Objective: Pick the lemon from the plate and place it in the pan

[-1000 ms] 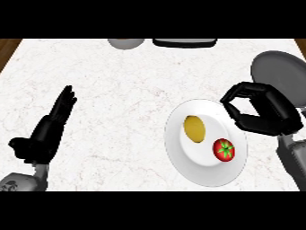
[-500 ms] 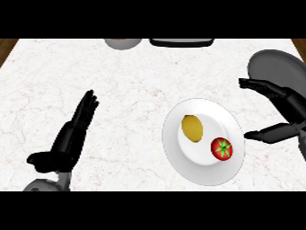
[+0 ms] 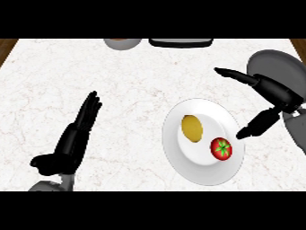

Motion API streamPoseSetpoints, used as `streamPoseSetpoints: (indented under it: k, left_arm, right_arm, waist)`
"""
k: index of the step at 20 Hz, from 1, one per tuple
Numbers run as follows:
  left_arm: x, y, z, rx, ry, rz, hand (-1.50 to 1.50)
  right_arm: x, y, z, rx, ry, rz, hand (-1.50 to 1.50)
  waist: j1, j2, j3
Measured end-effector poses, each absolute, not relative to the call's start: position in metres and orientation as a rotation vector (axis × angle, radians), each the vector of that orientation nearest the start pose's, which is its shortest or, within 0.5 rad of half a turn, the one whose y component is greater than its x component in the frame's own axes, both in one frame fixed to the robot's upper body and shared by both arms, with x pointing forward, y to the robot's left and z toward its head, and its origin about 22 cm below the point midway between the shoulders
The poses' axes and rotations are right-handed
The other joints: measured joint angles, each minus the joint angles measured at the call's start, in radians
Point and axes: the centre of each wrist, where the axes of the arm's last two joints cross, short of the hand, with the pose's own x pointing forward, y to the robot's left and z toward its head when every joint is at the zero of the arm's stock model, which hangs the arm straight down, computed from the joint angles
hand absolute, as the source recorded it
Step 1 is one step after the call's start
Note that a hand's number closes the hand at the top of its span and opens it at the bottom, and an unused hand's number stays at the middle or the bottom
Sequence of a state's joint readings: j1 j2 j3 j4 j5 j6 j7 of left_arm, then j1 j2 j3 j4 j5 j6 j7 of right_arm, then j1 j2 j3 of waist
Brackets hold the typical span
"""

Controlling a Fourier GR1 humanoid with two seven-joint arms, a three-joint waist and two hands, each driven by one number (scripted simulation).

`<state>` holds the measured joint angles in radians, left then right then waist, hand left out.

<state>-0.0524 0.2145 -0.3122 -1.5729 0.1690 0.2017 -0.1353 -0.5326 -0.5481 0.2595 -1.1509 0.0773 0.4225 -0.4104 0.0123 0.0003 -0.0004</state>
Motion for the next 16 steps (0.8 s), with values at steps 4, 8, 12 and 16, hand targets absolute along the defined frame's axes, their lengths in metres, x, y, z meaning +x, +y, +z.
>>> streamPoseSetpoints:
  k: [4, 8, 12, 16]
  left_arm:
    - [0.242, 0.199, 0.004, -0.073, -1.698, -0.139, 0.0]
    - [0.247, 0.199, 0.003, -0.067, -1.702, -0.14, 0.0]
    - [0.246, 0.199, 0.006, -0.065, -1.701, -0.134, 0.0]
    - [0.249, 0.204, 0.012, -0.065, -1.693, -0.134, 0.0]
  right_arm:
    - [0.364, -0.253, 0.09, 0.047, -1.604, 1.299, -1.5]
    - [0.363, -0.228, 0.082, -0.017, -1.485, 1.486, -1.5]
    - [0.353, -0.202, 0.068, -0.092, -1.402, 1.625, -1.5]
    - [0.349, -0.192, 0.051, -0.128, -1.333, 1.689, -1.5]
  waist:
    - [0.001, 0.0, -0.001]
    - [0.0, 0.001, 0.0]
    - [-0.003, 0.0, 0.0]
    - [-0.005, 0.0, 0.0]
